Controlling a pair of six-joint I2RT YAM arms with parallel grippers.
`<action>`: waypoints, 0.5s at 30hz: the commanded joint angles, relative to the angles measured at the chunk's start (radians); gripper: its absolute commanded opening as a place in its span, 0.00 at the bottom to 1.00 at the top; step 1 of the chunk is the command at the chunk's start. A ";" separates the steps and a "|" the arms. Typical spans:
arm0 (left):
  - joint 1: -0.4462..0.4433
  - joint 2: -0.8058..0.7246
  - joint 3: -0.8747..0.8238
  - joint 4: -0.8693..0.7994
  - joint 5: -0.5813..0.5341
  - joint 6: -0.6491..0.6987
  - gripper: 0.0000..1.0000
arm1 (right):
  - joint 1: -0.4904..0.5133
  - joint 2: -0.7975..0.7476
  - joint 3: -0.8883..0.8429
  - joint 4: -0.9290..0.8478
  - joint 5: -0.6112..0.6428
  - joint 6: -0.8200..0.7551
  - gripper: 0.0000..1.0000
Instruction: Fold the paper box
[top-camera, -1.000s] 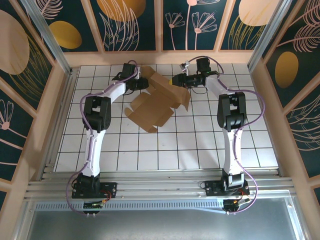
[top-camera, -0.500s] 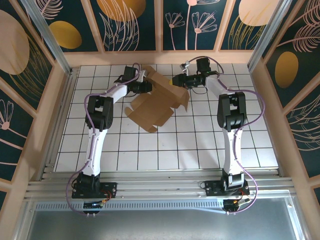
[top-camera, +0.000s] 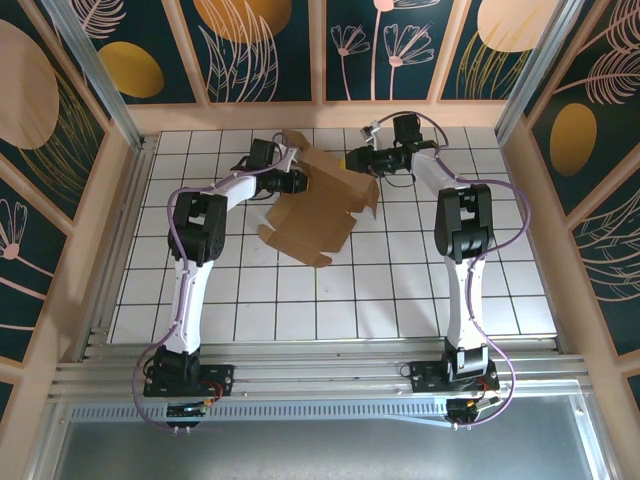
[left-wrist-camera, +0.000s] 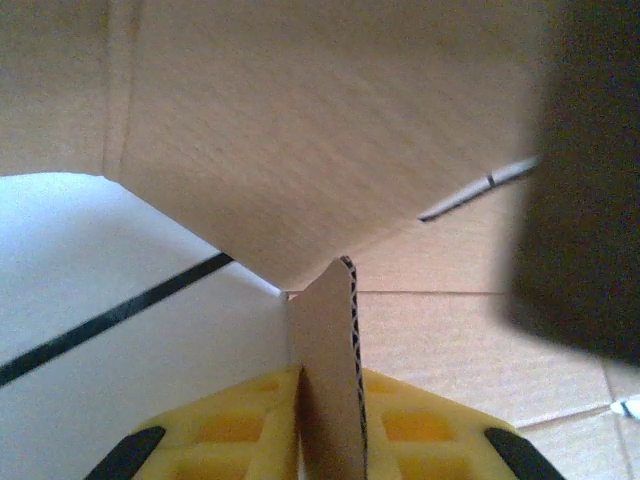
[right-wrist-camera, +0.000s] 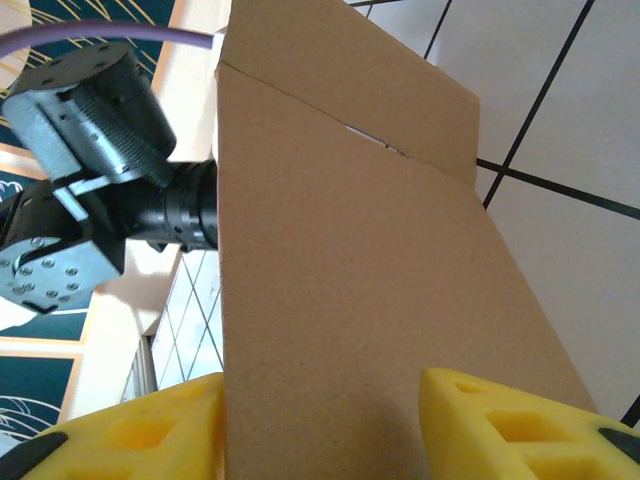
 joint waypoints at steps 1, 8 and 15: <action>-0.072 -0.106 -0.072 0.046 -0.095 0.171 0.17 | 0.009 0.005 0.019 -0.026 0.063 0.019 0.51; -0.121 -0.207 -0.238 0.228 -0.283 0.283 0.24 | 0.009 0.003 0.018 -0.033 0.068 0.017 0.51; -0.121 -0.249 -0.305 0.321 -0.168 0.220 0.37 | 0.008 0.005 0.016 -0.038 0.082 0.015 0.51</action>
